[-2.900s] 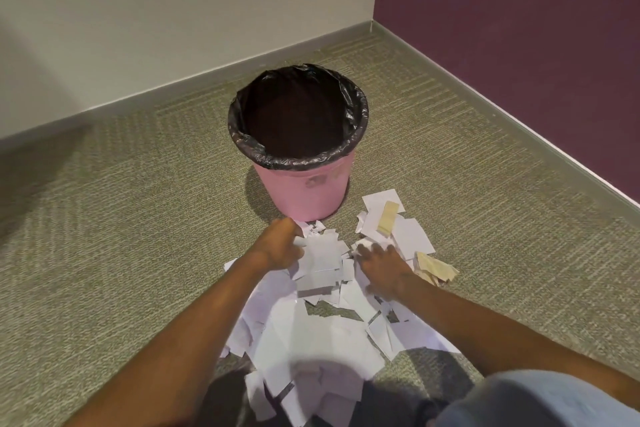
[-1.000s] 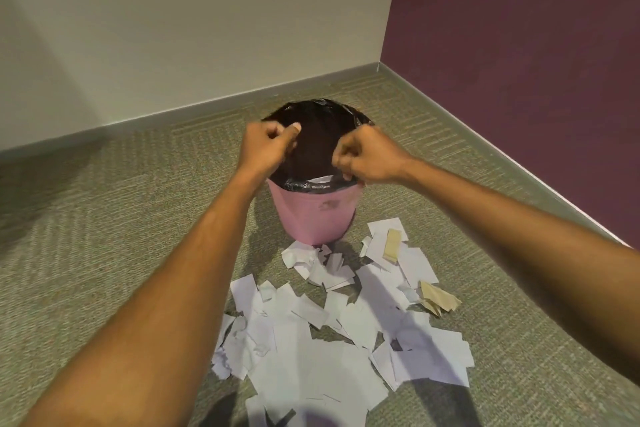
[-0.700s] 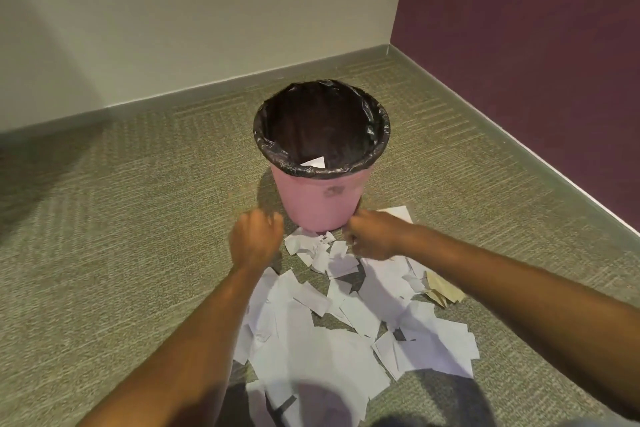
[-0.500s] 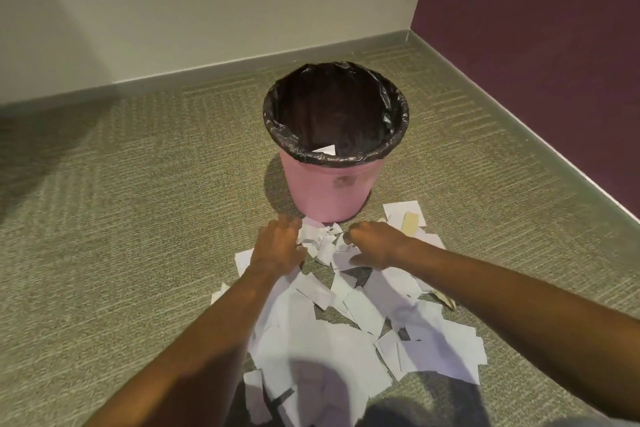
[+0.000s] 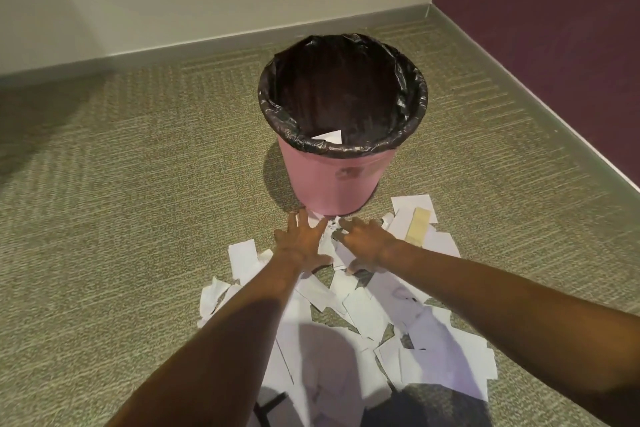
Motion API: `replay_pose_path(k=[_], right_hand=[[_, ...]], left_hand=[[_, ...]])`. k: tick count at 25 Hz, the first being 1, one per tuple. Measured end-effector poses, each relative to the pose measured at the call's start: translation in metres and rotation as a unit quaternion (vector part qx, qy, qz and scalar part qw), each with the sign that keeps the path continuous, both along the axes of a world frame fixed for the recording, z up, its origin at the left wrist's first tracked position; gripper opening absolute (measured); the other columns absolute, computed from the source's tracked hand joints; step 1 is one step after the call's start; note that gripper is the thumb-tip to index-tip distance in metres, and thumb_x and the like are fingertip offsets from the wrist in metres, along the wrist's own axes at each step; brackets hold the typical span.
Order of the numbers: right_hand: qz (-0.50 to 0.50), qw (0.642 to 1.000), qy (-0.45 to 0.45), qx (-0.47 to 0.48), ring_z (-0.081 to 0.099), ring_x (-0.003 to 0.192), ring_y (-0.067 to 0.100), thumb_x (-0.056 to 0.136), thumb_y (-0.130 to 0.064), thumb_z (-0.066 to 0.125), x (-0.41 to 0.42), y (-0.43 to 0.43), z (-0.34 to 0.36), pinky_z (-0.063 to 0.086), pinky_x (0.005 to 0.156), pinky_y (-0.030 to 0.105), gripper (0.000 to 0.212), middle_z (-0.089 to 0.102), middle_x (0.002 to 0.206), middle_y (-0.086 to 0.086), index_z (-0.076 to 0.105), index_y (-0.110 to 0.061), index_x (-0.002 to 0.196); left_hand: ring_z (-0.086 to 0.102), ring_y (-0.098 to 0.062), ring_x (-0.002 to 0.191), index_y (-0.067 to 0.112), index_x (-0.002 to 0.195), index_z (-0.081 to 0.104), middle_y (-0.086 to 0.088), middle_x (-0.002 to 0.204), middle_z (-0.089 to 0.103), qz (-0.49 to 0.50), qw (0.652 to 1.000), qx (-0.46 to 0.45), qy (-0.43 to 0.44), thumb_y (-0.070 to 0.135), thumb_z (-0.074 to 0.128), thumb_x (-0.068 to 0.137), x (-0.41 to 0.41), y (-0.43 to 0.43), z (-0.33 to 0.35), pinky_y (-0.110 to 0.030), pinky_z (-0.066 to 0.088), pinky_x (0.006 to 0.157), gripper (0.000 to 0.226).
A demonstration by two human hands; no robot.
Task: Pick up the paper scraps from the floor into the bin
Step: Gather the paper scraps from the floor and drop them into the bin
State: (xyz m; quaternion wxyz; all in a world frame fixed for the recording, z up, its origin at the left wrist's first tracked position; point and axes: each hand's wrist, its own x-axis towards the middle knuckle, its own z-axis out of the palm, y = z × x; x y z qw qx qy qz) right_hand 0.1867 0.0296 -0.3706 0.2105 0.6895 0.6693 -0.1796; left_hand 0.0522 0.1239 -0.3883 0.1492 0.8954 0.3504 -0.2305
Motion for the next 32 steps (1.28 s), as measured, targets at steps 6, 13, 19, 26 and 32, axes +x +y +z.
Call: replay_pose_path(k=[6,13,19,26,32], right_hand=[[-0.029,0.998,-0.014,0.056,0.052,0.114,0.039,0.086,-0.013,0.07,-0.014,-0.015,-0.019,0.05,0.087,0.048,0.066,0.031,0.144,0.025,0.034,-0.007,0.142],[0.032,0.993,-0.003,0.109,0.061,0.101,0.035,0.095,-0.008,0.053,-0.024,-0.029,-0.001,0.051,0.075,0.043,0.025,0.059,0.114,0.018,0.059,-0.003,0.118],[0.058,0.98,-0.024,0.189,0.066,0.081,0.029,0.09,-0.026,0.062,-0.017,-0.037,0.024,0.052,0.065,0.038,0.02,0.067,0.091,0.012,0.066,-0.007,0.096],[0.038,0.931,-0.021,0.362,0.058,0.064,0.024,0.066,-0.003,0.079,-0.025,-0.055,0.099,0.051,0.06,0.035,0.024,0.063,0.072,0.008,0.064,-0.006,0.084],[0.039,0.8,-0.072,0.595,0.049,0.067,0.024,0.087,-0.007,0.053,-0.024,-0.026,0.214,0.042,0.056,0.037,0.009,0.057,0.075,0.008,0.061,-0.005,0.082]], left_hand=[[0.025,-0.045,0.136,0.023,0.14,0.033,-0.02,0.155,0.01,-0.001,1.0,0.004,0.017,0.043,0.066,0.086,0.001,-0.012,-0.011,-0.051,0.043,0.099,0.067],[0.054,-0.033,0.111,0.005,0.116,0.061,-0.013,0.128,0.047,-0.005,0.996,0.062,-0.071,0.011,0.054,0.093,0.009,-0.026,0.0,-0.042,0.049,0.087,0.024],[0.061,-0.034,0.1,0.005,0.102,0.063,-0.013,0.11,0.058,0.043,0.99,0.036,-0.133,0.017,0.059,0.092,0.0,-0.025,0.017,-0.04,0.047,0.08,0.016],[0.061,-0.027,0.062,0.005,0.066,0.061,-0.009,0.068,0.064,0.052,0.976,0.012,-0.212,0.012,0.066,0.082,-0.017,-0.014,0.1,-0.037,0.048,0.055,0.018],[0.058,-0.03,0.066,0.005,0.073,0.059,-0.01,0.072,0.062,0.041,0.948,0.044,-0.314,0.008,0.066,0.079,-0.011,-0.008,0.219,-0.033,0.042,0.056,0.01]])
